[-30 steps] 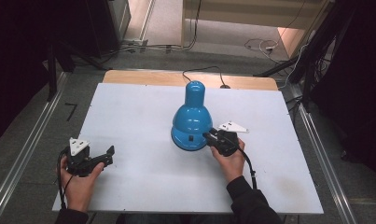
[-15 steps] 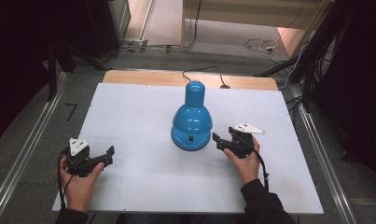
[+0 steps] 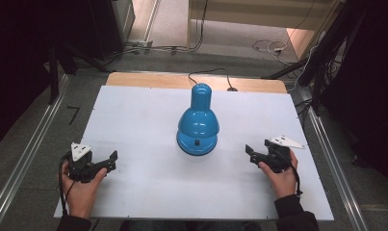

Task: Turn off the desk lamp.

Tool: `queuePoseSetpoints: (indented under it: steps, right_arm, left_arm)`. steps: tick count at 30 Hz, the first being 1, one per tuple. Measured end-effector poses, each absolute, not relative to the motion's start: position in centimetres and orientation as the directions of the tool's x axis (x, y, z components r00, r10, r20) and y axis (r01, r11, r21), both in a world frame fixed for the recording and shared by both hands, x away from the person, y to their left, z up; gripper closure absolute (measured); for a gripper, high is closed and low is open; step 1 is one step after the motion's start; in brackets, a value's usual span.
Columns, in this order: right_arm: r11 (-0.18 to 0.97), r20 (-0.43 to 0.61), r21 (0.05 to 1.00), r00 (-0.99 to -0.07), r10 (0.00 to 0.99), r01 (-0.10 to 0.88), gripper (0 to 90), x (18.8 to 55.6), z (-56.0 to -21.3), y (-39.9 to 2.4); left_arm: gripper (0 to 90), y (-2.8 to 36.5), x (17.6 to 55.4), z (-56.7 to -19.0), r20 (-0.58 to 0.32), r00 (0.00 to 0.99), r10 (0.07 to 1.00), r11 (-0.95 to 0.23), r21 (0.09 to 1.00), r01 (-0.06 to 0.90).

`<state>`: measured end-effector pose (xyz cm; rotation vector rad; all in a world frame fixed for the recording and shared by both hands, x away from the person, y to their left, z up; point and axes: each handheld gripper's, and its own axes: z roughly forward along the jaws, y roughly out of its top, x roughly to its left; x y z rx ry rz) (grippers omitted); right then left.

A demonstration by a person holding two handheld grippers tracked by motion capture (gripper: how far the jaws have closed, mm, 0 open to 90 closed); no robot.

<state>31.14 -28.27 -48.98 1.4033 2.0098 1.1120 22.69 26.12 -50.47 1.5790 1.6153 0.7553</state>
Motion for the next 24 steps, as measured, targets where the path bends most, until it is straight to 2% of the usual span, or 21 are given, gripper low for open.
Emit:
queuePoseSetpoints:
  steps: [16, 24]
  right_arm:
    - [0.065, 0.084, 0.778, -0.205, 0.975, 0.625, 14.0, 27.5, -49.7, -37.1]
    - [0.043, 0.046, 0.754, -0.117, 0.992, 0.655, 13.5, 27.7, -50.7, -39.7]
  left_arm:
    - [7.0, 26.3, 22.6, -50.6, -0.103, 0.028, 0.994, 0.069, 0.825, 0.560]
    - [7.0, 26.3, 22.8, -50.7, -0.100, 0.035, 0.994, 0.063, 0.821, 0.567]
